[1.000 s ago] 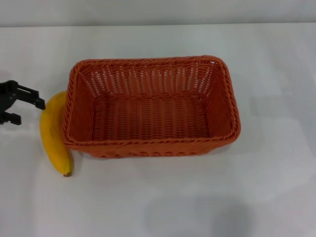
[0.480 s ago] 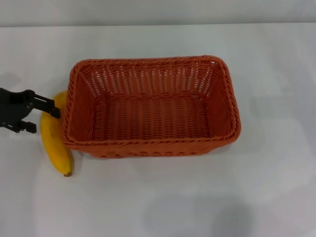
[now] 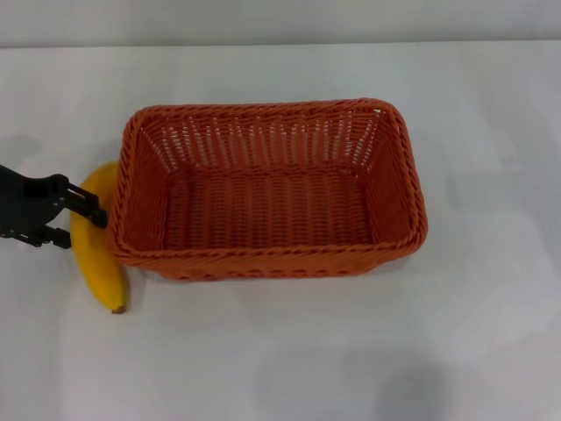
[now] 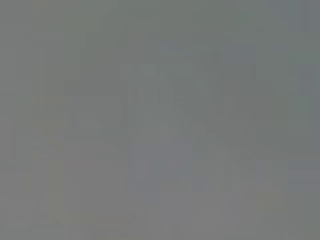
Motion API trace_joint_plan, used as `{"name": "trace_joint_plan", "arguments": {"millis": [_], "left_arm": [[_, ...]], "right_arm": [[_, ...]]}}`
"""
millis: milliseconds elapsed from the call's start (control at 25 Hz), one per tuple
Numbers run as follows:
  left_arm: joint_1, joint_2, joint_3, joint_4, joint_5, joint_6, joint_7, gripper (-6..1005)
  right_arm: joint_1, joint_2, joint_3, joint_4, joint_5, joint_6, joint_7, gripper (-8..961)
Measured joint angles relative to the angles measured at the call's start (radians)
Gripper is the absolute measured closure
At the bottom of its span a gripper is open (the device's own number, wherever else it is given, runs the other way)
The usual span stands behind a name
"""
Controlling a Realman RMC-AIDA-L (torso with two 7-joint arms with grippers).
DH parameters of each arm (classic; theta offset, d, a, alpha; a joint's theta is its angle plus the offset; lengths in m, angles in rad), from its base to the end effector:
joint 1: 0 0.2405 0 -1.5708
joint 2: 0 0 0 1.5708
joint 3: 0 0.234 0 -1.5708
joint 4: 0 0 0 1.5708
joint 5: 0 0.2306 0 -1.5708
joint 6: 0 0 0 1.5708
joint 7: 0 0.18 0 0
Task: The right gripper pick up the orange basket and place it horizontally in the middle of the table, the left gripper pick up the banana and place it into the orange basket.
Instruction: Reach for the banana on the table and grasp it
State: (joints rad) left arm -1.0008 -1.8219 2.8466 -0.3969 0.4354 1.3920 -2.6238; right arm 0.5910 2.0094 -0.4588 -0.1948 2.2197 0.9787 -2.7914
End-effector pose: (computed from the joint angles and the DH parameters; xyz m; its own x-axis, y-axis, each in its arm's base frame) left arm -0.3212 0.3938 0.0425 -0.1318 0.9729 0.1899 0.9439 0.1817 -0.2758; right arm 0.3395 0.4377 0.0868 0.7690 0.0605 -0.6364 -0.6371 -0.0103 -0.7707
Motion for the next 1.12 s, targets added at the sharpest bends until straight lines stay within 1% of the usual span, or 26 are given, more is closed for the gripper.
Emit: {"name": "trace_joint_plan", "arguments": {"millis": [200,400,720,840,960,1040,1120], "left_arm": [[0.002,0.0,-0.001,0.001,0.001,-0.013,-0.001,320],[0.002,-0.003,-0.001,0.001,0.002,-0.033,-0.002,465],[-0.007,-0.001,-0.001,-0.006,-0.022,-0.033,0.071,481],[0.0,0.01,-0.001,-0.012,-0.091,0.009,0.12,486],[0.019,0.02,-0.001,-0.041,-0.154,0.082,0.169,486],[0.034,0.025,-0.001,-0.068,-0.173,0.14,0.194,486],[0.048,0.03,-0.001,-0.087,-0.161,0.18,0.208,486]], "right_arm": [[-0.001,0.0,0.005,0.0,0.0,0.0,-0.001,94],[0.0,0.0,0.005,0.0,0.0,0.0,-0.002,94],[0.0,0.0,0.006,0.0,0.0,0.0,-0.004,94],[-0.002,-0.001,0.01,0.0,0.001,-0.001,-0.004,94],[-0.003,-0.002,0.02,0.0,0.001,-0.001,-0.004,94],[-0.003,-0.003,0.027,0.0,0.001,-0.001,-0.004,94],[-0.003,-0.003,0.038,0.0,0.001,-0.001,-0.004,94]]}}
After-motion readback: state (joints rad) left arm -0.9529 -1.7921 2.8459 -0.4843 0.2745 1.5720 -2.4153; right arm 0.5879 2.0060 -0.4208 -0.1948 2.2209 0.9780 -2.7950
